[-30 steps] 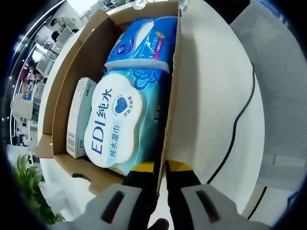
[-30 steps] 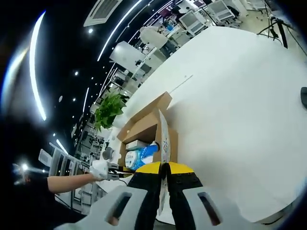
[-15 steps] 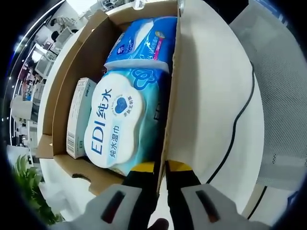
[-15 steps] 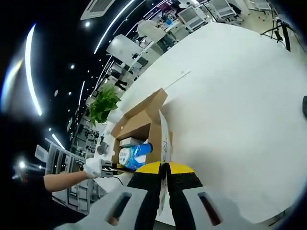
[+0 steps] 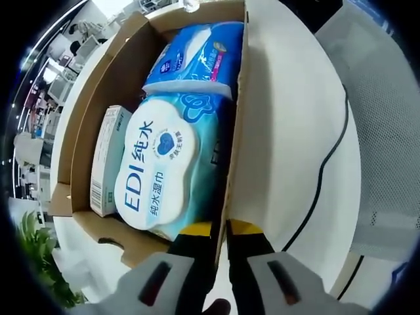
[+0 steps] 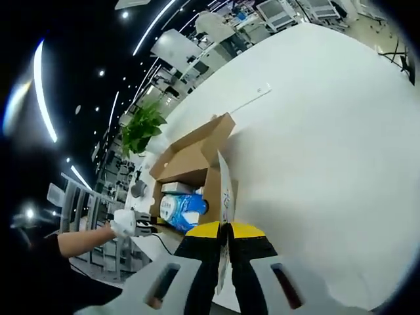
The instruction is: Operate the shoe box by opening the lid, removing the specified soft item, and placing it in the target area until the item is outside and the box remains undamaged.
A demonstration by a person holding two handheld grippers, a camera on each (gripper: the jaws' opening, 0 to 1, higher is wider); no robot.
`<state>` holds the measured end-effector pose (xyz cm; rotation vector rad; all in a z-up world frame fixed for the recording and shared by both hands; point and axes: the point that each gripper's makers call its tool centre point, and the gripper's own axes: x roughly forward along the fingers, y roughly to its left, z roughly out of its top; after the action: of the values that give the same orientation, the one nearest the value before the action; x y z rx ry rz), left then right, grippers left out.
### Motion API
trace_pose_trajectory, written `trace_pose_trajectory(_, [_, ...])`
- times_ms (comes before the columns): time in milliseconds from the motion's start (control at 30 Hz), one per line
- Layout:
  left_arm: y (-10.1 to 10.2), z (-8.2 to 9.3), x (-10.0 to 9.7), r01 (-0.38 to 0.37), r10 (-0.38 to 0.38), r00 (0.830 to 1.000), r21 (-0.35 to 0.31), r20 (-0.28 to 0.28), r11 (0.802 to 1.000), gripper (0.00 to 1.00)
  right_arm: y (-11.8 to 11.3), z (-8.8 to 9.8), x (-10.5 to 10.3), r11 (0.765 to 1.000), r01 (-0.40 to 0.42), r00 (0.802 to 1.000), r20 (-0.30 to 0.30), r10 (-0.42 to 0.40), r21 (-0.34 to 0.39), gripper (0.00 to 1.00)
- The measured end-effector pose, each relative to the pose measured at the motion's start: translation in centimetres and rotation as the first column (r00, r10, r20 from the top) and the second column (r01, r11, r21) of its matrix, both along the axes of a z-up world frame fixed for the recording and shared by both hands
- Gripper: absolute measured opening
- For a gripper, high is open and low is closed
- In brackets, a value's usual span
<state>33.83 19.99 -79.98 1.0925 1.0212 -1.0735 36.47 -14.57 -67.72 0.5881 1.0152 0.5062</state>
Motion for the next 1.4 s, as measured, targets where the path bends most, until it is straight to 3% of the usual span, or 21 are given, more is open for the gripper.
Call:
trace_pose_trajectory(267, [0.1,0.0,0.0,-0.012,0.012,1.0,0.003,-0.011,1.0,0.05,-1.8,-2.5,0.1,0.999,-0.007,0.999,-0.054,0.005,-0.047,0.0])
trace_pose_trajectory(433, [0.1,0.0,-0.1,-0.021,0.021,1.0,0.008,-0.013,1.0,0.05,-2.5,-3.4,0.9,0.998,0.03,0.998,-0.048,-0.033,-0.056,0.0])
trace_pose_trajectory(533, [0.1,0.0,-0.1,-0.032,0.032,0.999,0.012,-0.009,0.999,0.06,-2.1,-3.8,0.8,0.999,0.029,0.996,-0.079,-0.031,-0.019,0.0])
trace_pose_trajectory(600, [0.1,0.0,-0.1,-0.034,0.034,0.999,0.012,-0.01,0.999,0.06,-1.9,-4.2,0.7,0.999,0.011,0.996,-0.09,-0.014,-0.036,0.0])
trace_pose_trajectory(833, [0.1,0.0,-0.1,-0.033,0.033,0.999,0.01,-0.008,0.999,0.06,-1.8,-4.8,0.8,0.998,0.01,0.995,-0.095,-0.016,-0.061,0.0])
trace_pose_trajectory(967, [0.1,0.0,-0.1,-0.03,0.03,0.999,0.012,-0.019,0.999,0.05,-2.4,-6.1,0.7,0.994,-0.012,0.993,-0.117,0.0,-0.105,0.0])
trace_pose_trajectory(1400, [0.1,0.0,-0.1,-0.037,0.037,0.999,0.014,-0.016,0.999,0.06,-4.2,-7.9,0.8,0.992,0.032,0.992,-0.121,-0.047,-0.121,0.04])
